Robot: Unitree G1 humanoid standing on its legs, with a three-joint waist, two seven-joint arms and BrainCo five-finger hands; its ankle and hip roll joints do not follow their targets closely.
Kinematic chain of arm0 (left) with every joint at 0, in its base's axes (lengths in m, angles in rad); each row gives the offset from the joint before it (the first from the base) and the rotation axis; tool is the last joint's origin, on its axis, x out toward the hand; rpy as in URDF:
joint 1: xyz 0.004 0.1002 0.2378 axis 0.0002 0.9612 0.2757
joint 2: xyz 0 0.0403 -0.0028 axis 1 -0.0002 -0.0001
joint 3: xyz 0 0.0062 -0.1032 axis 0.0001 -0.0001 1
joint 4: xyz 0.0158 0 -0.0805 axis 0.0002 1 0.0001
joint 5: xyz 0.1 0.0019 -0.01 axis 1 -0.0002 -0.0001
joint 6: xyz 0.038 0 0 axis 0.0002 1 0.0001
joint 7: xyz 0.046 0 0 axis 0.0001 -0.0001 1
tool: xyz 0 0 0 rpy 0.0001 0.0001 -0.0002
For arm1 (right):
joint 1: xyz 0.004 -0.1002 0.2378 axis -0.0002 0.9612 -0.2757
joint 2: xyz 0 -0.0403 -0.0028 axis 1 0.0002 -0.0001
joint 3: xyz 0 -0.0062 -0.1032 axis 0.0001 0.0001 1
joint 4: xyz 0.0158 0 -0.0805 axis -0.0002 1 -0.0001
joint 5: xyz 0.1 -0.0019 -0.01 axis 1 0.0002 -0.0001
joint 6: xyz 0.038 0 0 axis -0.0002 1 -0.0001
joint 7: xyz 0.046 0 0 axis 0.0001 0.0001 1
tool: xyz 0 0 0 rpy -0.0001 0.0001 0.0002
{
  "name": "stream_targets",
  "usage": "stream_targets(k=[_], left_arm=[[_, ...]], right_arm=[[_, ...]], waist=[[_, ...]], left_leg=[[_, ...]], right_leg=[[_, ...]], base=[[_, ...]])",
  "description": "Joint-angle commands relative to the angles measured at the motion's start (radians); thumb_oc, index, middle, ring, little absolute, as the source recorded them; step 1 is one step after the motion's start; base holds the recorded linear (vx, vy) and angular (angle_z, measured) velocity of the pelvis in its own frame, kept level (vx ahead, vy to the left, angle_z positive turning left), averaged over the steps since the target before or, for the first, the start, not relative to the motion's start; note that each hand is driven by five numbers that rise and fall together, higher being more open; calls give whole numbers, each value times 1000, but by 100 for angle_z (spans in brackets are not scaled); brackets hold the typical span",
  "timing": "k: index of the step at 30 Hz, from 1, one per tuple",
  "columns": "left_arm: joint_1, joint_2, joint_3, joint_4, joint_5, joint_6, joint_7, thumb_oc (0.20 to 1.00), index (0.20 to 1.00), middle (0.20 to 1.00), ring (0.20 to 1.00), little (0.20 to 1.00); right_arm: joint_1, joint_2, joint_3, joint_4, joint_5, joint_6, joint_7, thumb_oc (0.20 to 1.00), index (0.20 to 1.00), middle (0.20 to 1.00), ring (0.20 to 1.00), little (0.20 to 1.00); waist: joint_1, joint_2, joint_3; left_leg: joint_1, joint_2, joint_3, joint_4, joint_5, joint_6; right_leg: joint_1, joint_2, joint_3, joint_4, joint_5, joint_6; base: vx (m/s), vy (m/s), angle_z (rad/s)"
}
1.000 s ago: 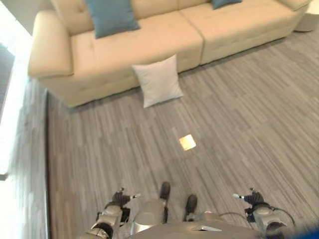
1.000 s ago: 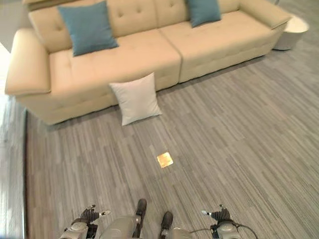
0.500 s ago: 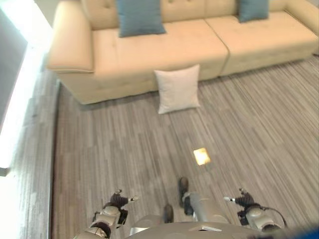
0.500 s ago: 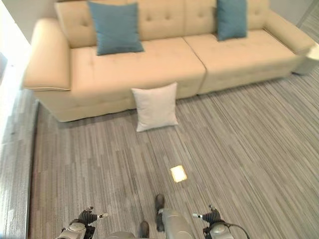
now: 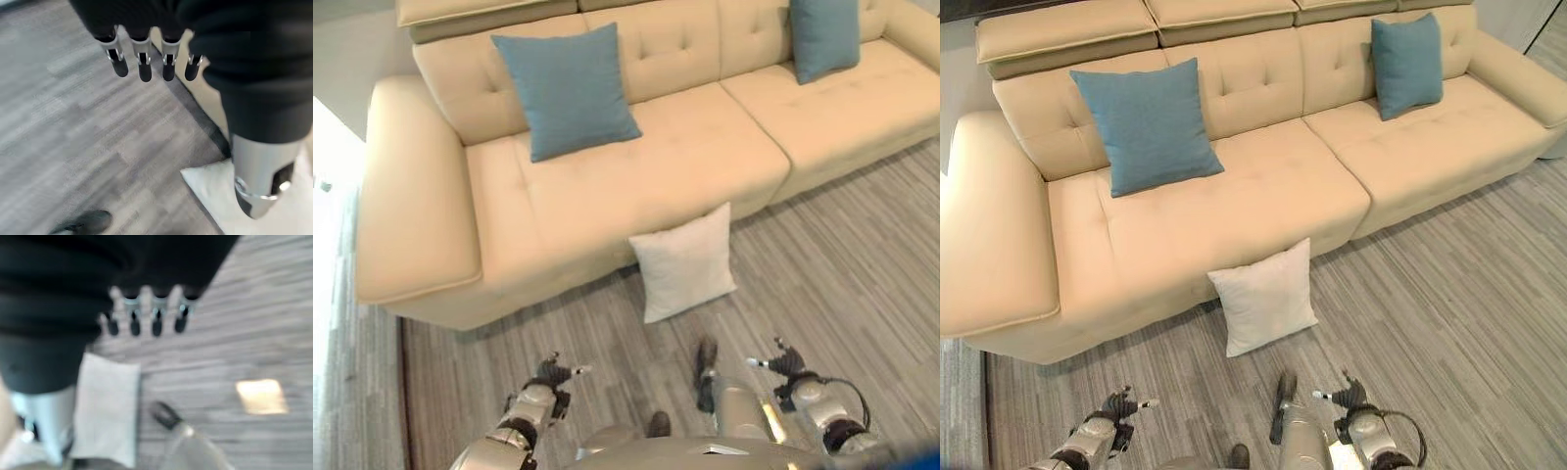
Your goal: Pick up all the scattered cushions and arrange them neatly on the sofa.
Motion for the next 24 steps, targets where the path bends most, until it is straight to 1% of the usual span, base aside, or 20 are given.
stream_targets(k=[1, 2, 3, 5, 7, 8, 12, 14, 16, 18, 19, 20, 21, 22, 23, 24], left_arm=[[14, 36, -14, -32, 36, -23, 7, 1000, 1000, 1000, 1000, 1000], [20, 30, -16, -30, 39, -19, 5, 1000, 1000, 1000, 1000, 1000], [21, 27, -16, -29, 40, -18, 5, 1000, 1000, 1000, 1000, 1000], [28, 17, -26, -30, 47, -10, -2, 1000, 1000, 1000, 1000, 1000], [32, 12, -31, -28, 49, -7, -4, 1000, 1000, 1000, 1000, 1000], [34, 8, -33, -22, 50, -6, -7, 1000, 1000, 1000, 1000, 1000], [39, 1, -39, -13, 52, -1, -9, 1000, 1000, 1000, 1000, 1000], [34, 2, -42, -10, 56, 0, -8, 1000, 1000, 1000, 1000, 1000], [23, 6, -47, -8, 59, -2, -6, 1000, 1000, 1000, 1000, 1000], [16, 16, -42, -13, 47, -6, -2, 1000, 1000, 1000, 1000, 1000], [13, 21, -42, -14, 46, -6, -1, 1000, 1000, 1000, 1000, 1000], [4, 32, -38, -15, 42, -7, 4, 1000, 1000, 1000, 1000, 1000], [0, 37, -39, -18, 41, -9, 7, 1000, 1000, 1000, 1000, 1000], [-5, 45, -28, -20, 35, -10, 8, 1000, 1000, 1000, 1000, 1000], [-7, 47, -27, -22, 29, -10, 9, 1000, 1000, 1000, 1000, 1000], [-13, 52, -25, -22, 15, -16, 10, 1000, 1000, 1000, 1000, 1000]], right_arm=[[-11, -43, -31, 26, -19, -17, -20, 1000, 1000, 1000, 1000, 1000], [-7, -49, -34, 29, -12, -18, -21, 1000, 1000, 1000, 1000, 1000], [-5, -49, -33, 32, -10, -18, -21, 1000, 1000, 1000, 1000, 1000], [8, -50, -27, 26, -16, -20, -18, 1000, 1000, 1000, 1000, 1000], [9, -47, -26, 31, -13, -19, -17, 1000, 1000, 1000, 1000, 1000], [9, -43, -23, 39, -10, -18, -14, 1000, 1000, 1000, 1000, 1000], [4, -32, -14, 77, -18, -10, -14, 1000, 1000, 1000, 1000, 1000], [2, -25, -12, 81, -19, -6, -13, 1000, 1000, 1000, 1000, 1000], [-9, -19, -7, 80, -25, 2, -13, 1000, 1000, 1000, 1000, 1000], [-24, -14, -3, 78, -29, 9, -14, 1000, 1000, 1000, 1000, 1000], [-28, -14, -1, 77, -30, 9, -15, 1000, 1000, 1000, 1000, 1000], [-31, -11, 1, 76, -27, 7, -13, 1000, 1000, 1000, 1000, 1000], [-31, -12, 2, 75, -26, 6, -13, 1000, 1000, 1000, 1000, 1000], [-33, -14, 0, 81, -26, 4, -13, 1000, 1000, 1000, 1000, 1000], [-34, -13, 3, 84, -26, 5, -11, 1000, 1000, 1000, 1000, 1000], [-37, -14, 0, 83, -25, 4, -12, 1000, 1000, 1000, 1000, 1000]], waist=[[30, -97, -10], [31, -96, -26], [31, -94, -30], [34, -85, -48], [34, -81, -52], [37, -76, -60], [46, -73, -60], [49, -77, -54], [51, -82, -31], [58, -86, -3], [57, -87, 3], [51, -87, 11], [51, -89, 12], [58, -86, 9], [62, -85, 11], [67, -92, 12]], left_leg=[[-105, 146, 37, -42, -70, 35], [-91, 158, 33, -49, -69, 28], [-82, 164, 30, -55, -66, 25], [-54, 181, 19, -88, -50, 13], [-48, 184, 13, -101, -39, 8], [-41, 186, 13, -122, -29, 5], [-30, 181, 10, -136, -23, 7], [-38, 176, 9, -136, -23, 13], [-71, 162, 12, -123, -23, 26], [-105, 151, 23, -105, -23, 44], [-116, 152, 25, -99, -22, 48], [-129, 151, 21, -94, -20, 54], [-134, 150, 18, -90, -20, 54], [-145, 167, 23, -83, -23, 50], [-155, 175, 23, -75, -22, 47], [-165, 186, 18, -64, -24, 37]], right_leg=[[281, -129, 130, -70, 43, 186], [314, -115, 124, -88, 33, 177], [328, -108, 123, -95, 29, 174], [382, -87, 114, -130, 3, 160], [403, -82, 113, -153, 3, 156], [425, -81, 105, -184, 8, 158], [444, -80, 106, -200, 19, 160], [427, -85, 111, -191, 28, 167], [370, -99, 128, -156, 48, 179], [300, -118, 136, -87, 61, 198], [283, -120, 145, -61, 57, 204], [266, -111, 184, -21, 40, 208], [268, -111, 198, -19, 32, 205], [277, -135, 188, -16, 25, 203], [279, -148, 178, -11, 26, 197], [281, -162, 180, -22, 29, 195]], base=[[183, -236, 90], [176, -218, 94], [122, -214, 17], [37, -176, -59], [-38, -84, 14], [-51, -43, 11], [-52, 38, 5], [-101, 94, -10], [-196, 129, -31], [-219, 120, -58], [-199, 60, -73], [-111, 5, -50], [-92, -91, -12], [-50, -161, 0], [-27, -276, -5], [64, -348, -20]])
